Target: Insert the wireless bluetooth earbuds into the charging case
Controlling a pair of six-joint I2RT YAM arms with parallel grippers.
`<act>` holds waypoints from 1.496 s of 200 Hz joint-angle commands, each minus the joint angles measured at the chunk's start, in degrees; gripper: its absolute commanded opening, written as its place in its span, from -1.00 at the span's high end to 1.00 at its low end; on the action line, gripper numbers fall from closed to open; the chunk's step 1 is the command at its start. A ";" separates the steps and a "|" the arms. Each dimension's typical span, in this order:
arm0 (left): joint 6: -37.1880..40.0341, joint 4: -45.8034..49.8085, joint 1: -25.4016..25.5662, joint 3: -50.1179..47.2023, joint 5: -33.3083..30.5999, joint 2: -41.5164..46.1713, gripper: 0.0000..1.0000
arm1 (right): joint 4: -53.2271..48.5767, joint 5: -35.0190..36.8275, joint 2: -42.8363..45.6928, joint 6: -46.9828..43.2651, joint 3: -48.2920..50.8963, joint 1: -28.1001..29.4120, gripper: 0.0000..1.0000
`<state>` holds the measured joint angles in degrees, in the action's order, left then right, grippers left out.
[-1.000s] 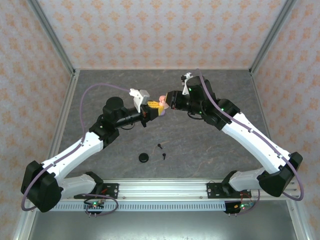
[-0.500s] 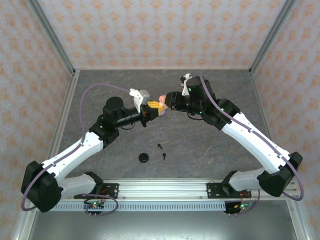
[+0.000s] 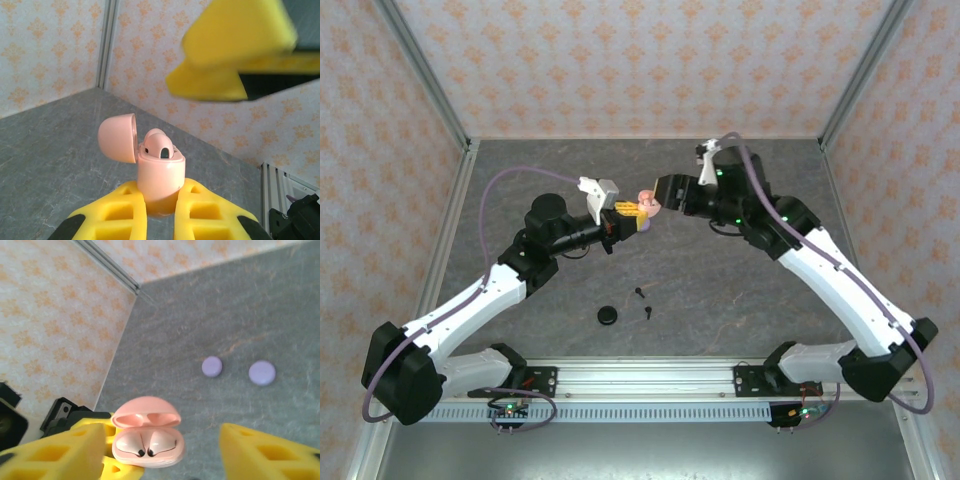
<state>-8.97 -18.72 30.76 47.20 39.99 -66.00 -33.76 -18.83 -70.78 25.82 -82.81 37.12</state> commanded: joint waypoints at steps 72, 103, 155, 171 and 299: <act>-2.98 -4.30 0.39 2.11 3.16 3.07 0.94 | 21.99 -33.65 -0.09 0.24 10.88 -6.06 -0.90; -3.27 -4.14 0.64 2.35 3.42 2.90 0.94 | 26.69 -36.41 -1.50 1.22 10.94 -5.94 -0.88; -2.90 -3.08 0.79 2.78 3.61 2.73 0.93 | 32.07 -38.01 -1.75 2.22 10.99 -5.94 -0.72; -2.65 -2.64 0.91 2.89 3.61 2.80 0.94 | 33.27 -37.95 -1.17 1.96 11.30 -5.96 -0.67; -1.49 -0.64 0.94 3.40 2.94 3.02 0.94 | 28.47 -32.52 4.86 -5.94 12.32 -6.44 -0.66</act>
<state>-11.86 -19.53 31.16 48.75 42.83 -64.10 -3.73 -53.39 -67.42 23.35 -69.93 31.07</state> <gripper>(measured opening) 0.122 0.826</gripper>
